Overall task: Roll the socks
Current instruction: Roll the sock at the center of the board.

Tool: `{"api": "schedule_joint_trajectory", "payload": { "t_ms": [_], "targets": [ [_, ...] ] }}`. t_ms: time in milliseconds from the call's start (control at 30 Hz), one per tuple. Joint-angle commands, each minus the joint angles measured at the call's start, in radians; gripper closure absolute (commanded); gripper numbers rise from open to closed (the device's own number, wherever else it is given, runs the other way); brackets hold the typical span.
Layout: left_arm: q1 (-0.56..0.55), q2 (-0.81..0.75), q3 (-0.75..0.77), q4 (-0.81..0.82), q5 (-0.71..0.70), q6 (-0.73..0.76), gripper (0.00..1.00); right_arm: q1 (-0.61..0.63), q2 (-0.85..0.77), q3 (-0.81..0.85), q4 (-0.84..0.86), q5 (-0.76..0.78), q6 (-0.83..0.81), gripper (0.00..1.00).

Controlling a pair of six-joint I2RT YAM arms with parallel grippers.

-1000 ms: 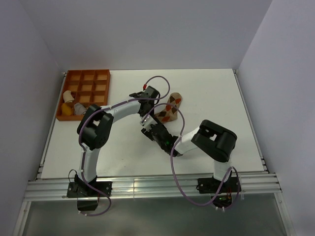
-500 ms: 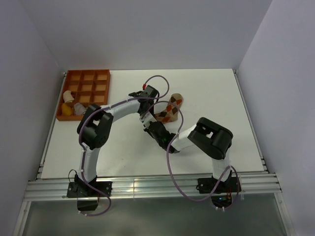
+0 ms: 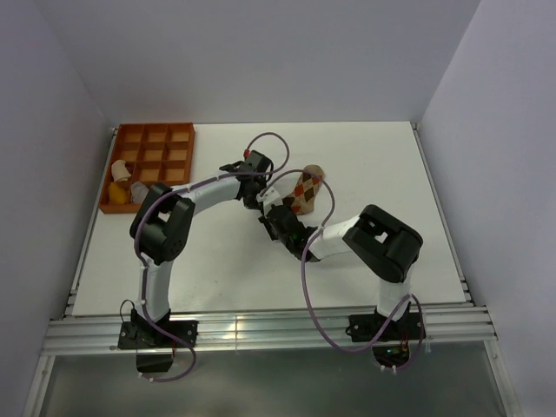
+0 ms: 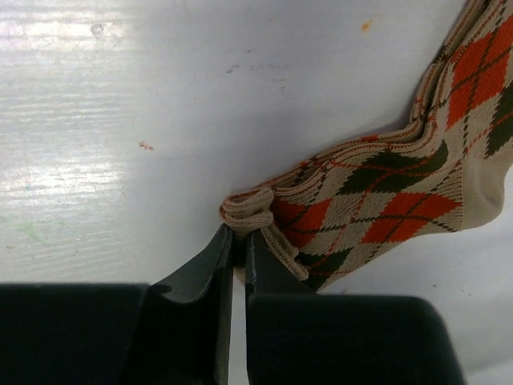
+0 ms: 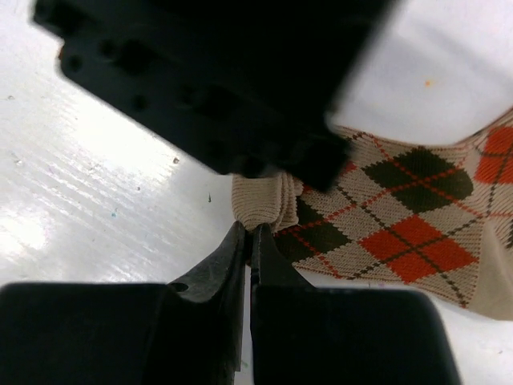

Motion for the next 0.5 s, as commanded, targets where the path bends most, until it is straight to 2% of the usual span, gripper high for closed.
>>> {"api": "schedule_joint_trajectory", "payload": {
  "t_ms": [0, 133, 167, 267, 367, 467],
  "targets": [
    [0.023, -0.053, -0.051, 0.014, 0.049, -0.063, 0.88, -0.032, -0.052, 0.007, -0.108, -0.079, 0.118, 1.0],
    [0.055, -0.096, -0.1, 0.063, 0.05, -0.117, 0.74, -0.061, -0.085, -0.008, -0.123, -0.147, 0.211, 1.0],
    [0.061, -0.108, -0.113, 0.074, 0.049, -0.139, 0.65, -0.069, -0.088, -0.016, -0.125, -0.162, 0.227, 1.0],
    [0.086, -0.161, -0.166, 0.136, 0.05, -0.187, 0.5, -0.092, -0.106, -0.018, -0.149, -0.193, 0.282, 1.0],
    [0.106, -0.207, -0.215, 0.203, 0.065, -0.227, 0.44, -0.125, -0.121, -0.039, -0.14, -0.257, 0.357, 1.0],
    [0.12, -0.269, -0.281, 0.274, 0.079, -0.264, 0.43, -0.17, -0.137, -0.071, -0.113, -0.317, 0.435, 1.0]
  ]
}}
